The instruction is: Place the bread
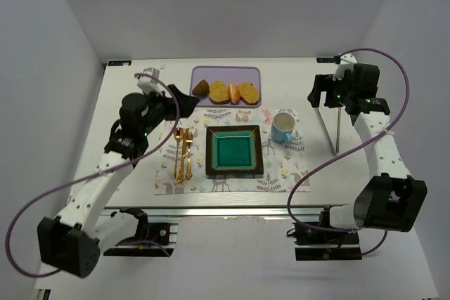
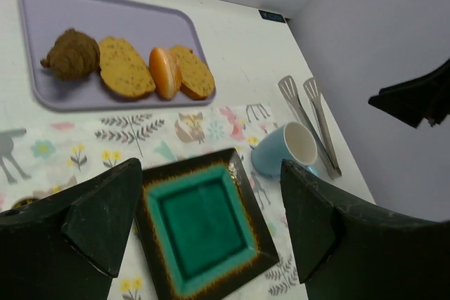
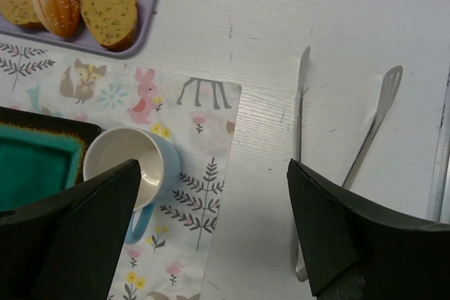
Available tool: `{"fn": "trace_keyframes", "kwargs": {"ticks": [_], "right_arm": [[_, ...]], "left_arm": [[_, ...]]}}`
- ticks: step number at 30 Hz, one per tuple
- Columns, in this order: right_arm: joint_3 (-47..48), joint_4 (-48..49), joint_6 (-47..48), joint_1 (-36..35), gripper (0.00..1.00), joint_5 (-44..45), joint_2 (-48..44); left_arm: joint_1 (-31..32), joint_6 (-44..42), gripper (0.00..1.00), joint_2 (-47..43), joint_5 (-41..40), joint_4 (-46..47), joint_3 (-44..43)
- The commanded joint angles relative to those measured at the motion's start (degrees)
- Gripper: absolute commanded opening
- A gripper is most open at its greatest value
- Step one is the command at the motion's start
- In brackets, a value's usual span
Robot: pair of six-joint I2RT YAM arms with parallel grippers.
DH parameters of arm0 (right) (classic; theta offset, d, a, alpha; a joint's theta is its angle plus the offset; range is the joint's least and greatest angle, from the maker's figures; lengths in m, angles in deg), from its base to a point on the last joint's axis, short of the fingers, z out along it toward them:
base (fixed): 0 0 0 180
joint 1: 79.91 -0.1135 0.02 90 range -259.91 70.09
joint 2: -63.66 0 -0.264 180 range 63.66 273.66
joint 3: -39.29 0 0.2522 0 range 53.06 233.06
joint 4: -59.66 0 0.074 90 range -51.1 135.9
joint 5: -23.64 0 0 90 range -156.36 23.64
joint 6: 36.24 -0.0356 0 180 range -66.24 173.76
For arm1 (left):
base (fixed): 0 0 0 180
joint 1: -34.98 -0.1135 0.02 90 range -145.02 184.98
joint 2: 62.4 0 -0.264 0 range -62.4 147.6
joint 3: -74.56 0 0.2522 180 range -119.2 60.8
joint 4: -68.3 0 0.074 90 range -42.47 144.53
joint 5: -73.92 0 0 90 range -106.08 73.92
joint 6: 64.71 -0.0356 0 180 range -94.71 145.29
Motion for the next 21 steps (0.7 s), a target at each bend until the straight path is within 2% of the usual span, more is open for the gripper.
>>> {"fn": "trace_keyframes", "kwargs": {"ticks": [1,3,4,5,6,7,8,9,11,12,13,14,21], "right_arm": [[-0.49,1.46,5.23,4.16,0.89,-4.31,0.18],[-0.76,1.13,7.79,5.4,0.89,-6.62,0.27],[-0.94,1.3,8.69,6.63,0.85,-6.12,1.05],[-0.24,0.08,8.35,6.99,0.75,-4.89,2.1],[0.81,-1.33,8.78,7.52,0.58,-4.18,4.9],[1.51,-2.64,9.22,8.74,0.22,-4.0,6.14],[1.78,-3.79,10.62,9.28,0.11,-3.57,7.03],[1.61,-4.41,12.02,9.54,0.08,-2.52,8.43],[1.08,-5.73,15.36,9.72,0.31,-1.54,9.49],[0.73,-7.21,17.64,9.72,0.51,-1.11,10.71],[0.73,-8.45,18.27,9.72,0.86,-0.23,11.6],[0.99,-9.76,18.89,9.72,0.89,0.04,12.21],[-4.63,-5.92,19.77,9.72,0.89,5.66,13.62]], "left_arm": [[0.24,3.9,0.89,-9.79,-3.08,-4.1,7.14],[0.33,4.69,0.89,-13.14,-3.87,-5.17,8.91],[0.24,5.04,0.89,-14.74,-5.1,-7.0,9.79],[0.24,5.22,0.89,-16.32,-5.55,-7.81,10.67],[0.24,5.57,0.9,-18.95,-5.99,-9.21,12.24],[0.24,5.75,0.9,-20.19,-6.51,-9.83,12.96],[0.24,5.75,0.9,-21.16,-7.3,-10.53,13.49],[0.24,5.66,0.91,-22.65,-7.48,-11.15,14.36],[0.24,5.4,0.91,-23.71,-7.75,-12.73,14.89],[0.33,5.22,0.91,-23.98,-7.92,-13.35,14.98],[0.24,5.22,0.91,-24.33,-8.01,-14.4,15.07],[0.24,5.14,0.91,-24.42,-7.92,-14.58,15.16],[0.24,4.96,0.91,-25.04,-7.92,-15.81,16.13]]}}
